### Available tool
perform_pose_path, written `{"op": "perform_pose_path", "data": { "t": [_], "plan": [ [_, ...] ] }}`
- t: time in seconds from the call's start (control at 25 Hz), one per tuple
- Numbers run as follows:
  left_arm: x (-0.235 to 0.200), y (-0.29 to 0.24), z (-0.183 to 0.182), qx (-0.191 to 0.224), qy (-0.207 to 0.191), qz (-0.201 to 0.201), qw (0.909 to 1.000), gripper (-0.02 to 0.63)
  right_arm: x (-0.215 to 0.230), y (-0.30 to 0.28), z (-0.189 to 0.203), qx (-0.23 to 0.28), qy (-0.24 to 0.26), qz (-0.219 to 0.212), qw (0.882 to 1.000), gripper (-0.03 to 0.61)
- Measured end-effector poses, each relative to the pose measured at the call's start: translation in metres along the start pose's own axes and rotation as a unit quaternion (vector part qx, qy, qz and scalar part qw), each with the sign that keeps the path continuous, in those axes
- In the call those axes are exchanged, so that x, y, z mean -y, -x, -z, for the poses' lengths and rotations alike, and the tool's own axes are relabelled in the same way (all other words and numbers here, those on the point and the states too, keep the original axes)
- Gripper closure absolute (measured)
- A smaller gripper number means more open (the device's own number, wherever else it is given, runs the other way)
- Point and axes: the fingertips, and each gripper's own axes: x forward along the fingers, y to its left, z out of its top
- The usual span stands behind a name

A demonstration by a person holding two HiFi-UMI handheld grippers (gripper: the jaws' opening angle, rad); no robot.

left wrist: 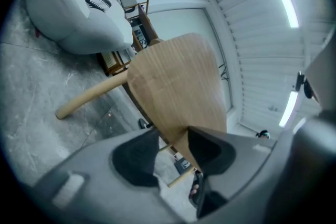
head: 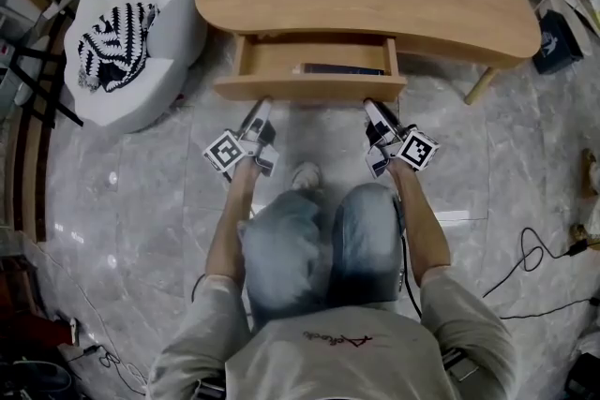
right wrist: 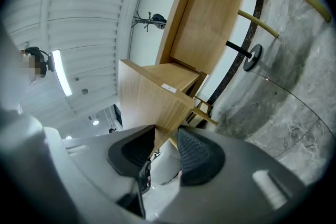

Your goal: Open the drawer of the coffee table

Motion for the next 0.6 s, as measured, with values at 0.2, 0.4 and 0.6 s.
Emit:
{"op": "perform_pose_path", "data": {
  "t": [0.2, 0.4, 0.6],
  "plan": [
    [-0.005, 0.002, 0.005, -0.013, -0.03, -0.02, 0.9993, 0.446, 0.012, 0.004, 0.009, -0.029, 0.035, 0.049, 0.998, 0.446],
    [-0.013, 0.012, 0.008, -0.038, -0.113, -0.051, 0.9916, 0.536, 0.017, 0.014, 0.015, -0.053, 0.087, 0.085, 0.991, 0.503],
    [-0.008, 0.02, 0.018, -0.081, -0.215, -0.079, 0.97, 0.614, 0.02, 0.029, 0.024, -0.093, 0.167, 0.122, 0.974, 0.559]
  ]
}}
